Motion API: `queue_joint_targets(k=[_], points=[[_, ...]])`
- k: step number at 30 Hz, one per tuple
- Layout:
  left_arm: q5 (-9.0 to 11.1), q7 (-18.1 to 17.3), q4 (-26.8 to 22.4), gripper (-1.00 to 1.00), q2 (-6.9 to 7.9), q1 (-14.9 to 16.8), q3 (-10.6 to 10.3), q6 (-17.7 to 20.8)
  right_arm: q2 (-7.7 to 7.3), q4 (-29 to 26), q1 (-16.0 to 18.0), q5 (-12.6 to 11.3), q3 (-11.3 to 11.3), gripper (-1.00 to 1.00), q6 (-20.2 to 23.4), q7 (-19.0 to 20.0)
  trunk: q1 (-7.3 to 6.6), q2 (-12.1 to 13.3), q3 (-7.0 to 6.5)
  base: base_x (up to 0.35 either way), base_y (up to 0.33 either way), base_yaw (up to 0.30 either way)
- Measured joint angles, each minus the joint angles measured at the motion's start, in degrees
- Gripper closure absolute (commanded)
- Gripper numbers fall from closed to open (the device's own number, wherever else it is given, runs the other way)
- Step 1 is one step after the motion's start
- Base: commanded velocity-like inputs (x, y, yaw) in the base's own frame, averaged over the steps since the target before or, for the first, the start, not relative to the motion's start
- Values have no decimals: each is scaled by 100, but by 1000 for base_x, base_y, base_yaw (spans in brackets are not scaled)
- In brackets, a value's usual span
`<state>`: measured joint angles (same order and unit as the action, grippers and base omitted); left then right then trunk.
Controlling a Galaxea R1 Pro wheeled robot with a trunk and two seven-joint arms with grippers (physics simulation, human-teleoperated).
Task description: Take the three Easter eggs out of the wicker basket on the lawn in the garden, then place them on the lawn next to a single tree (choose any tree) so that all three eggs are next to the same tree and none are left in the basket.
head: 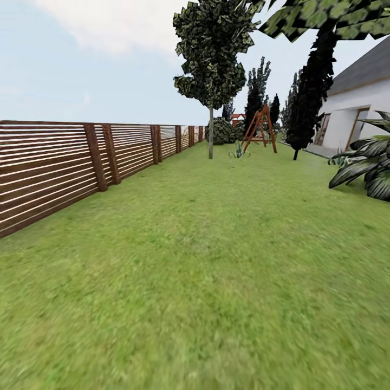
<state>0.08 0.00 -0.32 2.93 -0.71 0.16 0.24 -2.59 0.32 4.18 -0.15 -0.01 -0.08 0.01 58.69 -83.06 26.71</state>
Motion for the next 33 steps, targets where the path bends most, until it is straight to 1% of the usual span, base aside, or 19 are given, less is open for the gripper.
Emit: queue_joint_targets(k=[3,7,33], points=[[0,0,0,-100,2,0,0,0,-2,0,0,15,9,-100,9,2,0,0,8,330,0,219],[0,0,0,-100,2,0,0,0,-4,0,0,29,16,-100,15,6,0,0,12,330,0,69],[0,0,0,-100,5,0,0,0,-4,0,0,31,17,-100,0,7,0,0,13,330,0,2]])
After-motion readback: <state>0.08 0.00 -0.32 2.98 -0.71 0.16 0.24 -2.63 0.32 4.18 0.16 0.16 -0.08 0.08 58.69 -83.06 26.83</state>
